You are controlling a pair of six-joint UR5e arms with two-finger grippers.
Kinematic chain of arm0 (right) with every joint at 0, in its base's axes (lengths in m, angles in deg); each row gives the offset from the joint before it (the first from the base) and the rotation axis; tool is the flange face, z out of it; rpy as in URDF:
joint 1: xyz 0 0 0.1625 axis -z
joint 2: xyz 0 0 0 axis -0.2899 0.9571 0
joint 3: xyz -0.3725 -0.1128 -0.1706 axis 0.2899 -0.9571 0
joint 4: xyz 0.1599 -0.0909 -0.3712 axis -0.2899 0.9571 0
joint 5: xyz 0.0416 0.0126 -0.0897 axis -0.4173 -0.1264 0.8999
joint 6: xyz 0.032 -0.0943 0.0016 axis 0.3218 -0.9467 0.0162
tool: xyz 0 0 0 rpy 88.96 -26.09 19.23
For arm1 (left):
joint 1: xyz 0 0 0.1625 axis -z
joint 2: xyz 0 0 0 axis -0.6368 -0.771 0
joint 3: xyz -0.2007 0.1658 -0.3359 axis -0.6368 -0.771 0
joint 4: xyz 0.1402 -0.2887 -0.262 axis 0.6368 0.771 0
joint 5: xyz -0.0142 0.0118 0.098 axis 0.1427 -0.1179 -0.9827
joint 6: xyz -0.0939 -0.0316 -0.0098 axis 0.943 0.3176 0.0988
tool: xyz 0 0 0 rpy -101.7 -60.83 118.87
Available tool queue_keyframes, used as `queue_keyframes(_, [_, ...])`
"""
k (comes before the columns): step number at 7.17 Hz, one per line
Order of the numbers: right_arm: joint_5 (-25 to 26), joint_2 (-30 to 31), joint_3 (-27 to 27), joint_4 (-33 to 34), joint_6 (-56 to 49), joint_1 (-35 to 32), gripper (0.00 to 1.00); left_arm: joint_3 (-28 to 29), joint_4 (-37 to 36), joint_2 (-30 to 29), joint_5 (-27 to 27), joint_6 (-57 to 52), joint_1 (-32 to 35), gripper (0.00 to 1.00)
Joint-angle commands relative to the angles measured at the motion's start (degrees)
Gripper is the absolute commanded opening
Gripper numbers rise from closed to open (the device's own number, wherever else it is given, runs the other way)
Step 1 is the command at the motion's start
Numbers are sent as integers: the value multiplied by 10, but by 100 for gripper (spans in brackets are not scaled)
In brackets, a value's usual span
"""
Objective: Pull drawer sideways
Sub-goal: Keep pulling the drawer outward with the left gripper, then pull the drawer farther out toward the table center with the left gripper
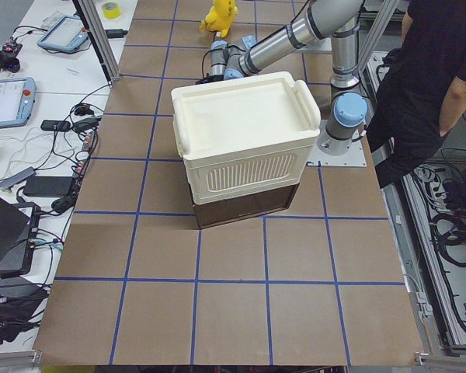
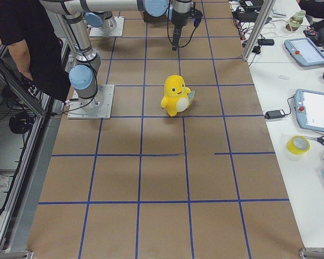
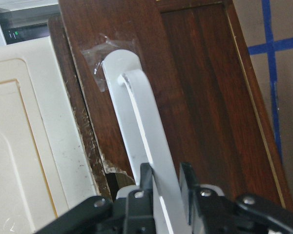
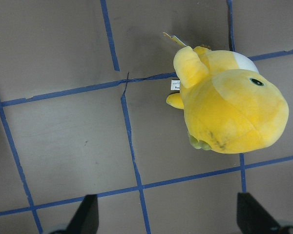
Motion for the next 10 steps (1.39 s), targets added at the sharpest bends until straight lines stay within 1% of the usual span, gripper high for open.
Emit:
queue_keyframes(1, [0,0,0,0,0,0,100,9,2,0,2,-2,3,19])
queue_keyframes(2, [0,0,0,0,0,1,100,24,5,-3,2,-10,10,19])
queue_keyframes(3, [0,0,0,0,0,0,100,25,4,-5,2,-10,19,19])
queue_keyframes(8, [0,0,0,0,0,0,100,26,3,-7,6,-10,20,20])
queue_keyframes(9, [0,0,0,0,0,0,100,27,-5,-15,6,0,20,20])
queue_keyframes(10, [0,0,0,0,0,0,100,30,-8,-21,9,21,19,28])
